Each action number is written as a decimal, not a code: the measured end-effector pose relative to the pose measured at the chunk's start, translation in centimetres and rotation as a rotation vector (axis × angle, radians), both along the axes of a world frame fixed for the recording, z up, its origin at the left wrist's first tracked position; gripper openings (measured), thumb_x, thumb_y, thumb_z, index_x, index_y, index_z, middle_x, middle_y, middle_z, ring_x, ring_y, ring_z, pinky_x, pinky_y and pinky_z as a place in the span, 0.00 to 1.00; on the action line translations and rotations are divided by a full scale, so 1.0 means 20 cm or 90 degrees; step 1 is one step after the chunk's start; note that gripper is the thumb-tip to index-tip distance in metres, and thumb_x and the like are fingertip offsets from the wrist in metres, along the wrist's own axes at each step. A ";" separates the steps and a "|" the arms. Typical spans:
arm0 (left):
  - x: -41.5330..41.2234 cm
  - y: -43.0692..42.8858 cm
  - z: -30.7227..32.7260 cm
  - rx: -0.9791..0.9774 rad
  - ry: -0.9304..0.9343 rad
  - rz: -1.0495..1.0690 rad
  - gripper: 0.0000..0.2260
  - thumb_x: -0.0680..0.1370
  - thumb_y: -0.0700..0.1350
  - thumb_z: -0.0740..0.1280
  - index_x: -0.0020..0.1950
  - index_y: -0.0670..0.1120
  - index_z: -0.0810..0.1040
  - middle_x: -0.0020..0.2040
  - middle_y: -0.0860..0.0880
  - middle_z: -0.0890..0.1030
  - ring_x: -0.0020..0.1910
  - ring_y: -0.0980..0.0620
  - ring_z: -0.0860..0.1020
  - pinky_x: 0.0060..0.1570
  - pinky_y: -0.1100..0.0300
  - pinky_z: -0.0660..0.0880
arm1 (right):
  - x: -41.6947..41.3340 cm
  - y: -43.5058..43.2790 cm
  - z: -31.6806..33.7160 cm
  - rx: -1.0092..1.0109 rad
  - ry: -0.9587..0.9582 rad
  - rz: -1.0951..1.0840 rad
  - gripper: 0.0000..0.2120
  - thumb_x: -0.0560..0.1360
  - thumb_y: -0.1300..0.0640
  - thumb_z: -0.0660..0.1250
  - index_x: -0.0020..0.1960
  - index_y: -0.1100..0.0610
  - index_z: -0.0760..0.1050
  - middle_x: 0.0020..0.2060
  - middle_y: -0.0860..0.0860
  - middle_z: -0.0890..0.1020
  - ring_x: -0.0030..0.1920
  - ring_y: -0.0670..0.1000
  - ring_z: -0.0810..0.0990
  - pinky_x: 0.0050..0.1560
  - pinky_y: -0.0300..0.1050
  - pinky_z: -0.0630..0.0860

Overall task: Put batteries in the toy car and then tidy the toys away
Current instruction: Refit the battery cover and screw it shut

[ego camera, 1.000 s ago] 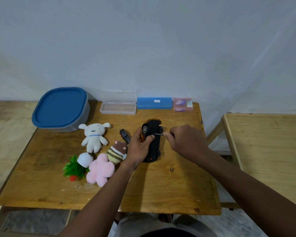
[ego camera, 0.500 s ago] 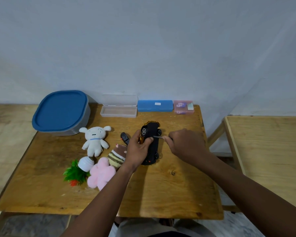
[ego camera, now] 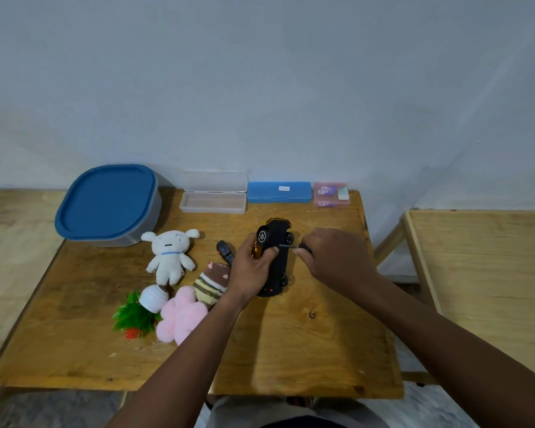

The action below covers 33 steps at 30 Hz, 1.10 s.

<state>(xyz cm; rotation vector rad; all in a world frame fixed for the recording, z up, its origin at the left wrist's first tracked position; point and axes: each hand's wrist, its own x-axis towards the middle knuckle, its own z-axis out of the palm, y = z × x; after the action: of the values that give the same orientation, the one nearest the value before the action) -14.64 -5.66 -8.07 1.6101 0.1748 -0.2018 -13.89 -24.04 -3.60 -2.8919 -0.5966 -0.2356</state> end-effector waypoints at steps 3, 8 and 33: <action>0.01 0.01 0.01 0.018 -0.015 0.000 0.11 0.82 0.42 0.67 0.64 0.47 0.76 0.54 0.47 0.83 0.51 0.52 0.84 0.43 0.62 0.81 | 0.00 0.02 -0.02 0.011 0.088 -0.042 0.21 0.81 0.42 0.57 0.40 0.54 0.77 0.31 0.48 0.76 0.29 0.48 0.74 0.28 0.42 0.69; 0.00 0.01 0.02 0.033 -0.020 -0.032 0.12 0.82 0.41 0.67 0.65 0.48 0.76 0.53 0.50 0.83 0.47 0.61 0.83 0.42 0.65 0.80 | 0.02 0.00 -0.02 0.077 0.114 -0.033 0.13 0.78 0.45 0.63 0.44 0.53 0.76 0.34 0.46 0.75 0.33 0.47 0.74 0.30 0.42 0.71; 0.02 0.01 0.07 0.085 -0.056 -0.039 0.12 0.80 0.42 0.69 0.63 0.47 0.77 0.52 0.49 0.83 0.47 0.57 0.84 0.42 0.63 0.81 | -0.04 0.01 0.03 0.120 0.112 -0.028 0.10 0.74 0.52 0.67 0.52 0.49 0.69 0.40 0.46 0.73 0.34 0.45 0.73 0.30 0.40 0.71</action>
<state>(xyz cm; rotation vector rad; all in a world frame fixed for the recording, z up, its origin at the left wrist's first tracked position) -14.34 -5.53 -6.75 1.7546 0.0729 -0.1691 -14.72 -23.87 -3.07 -2.7089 -0.4554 -0.0390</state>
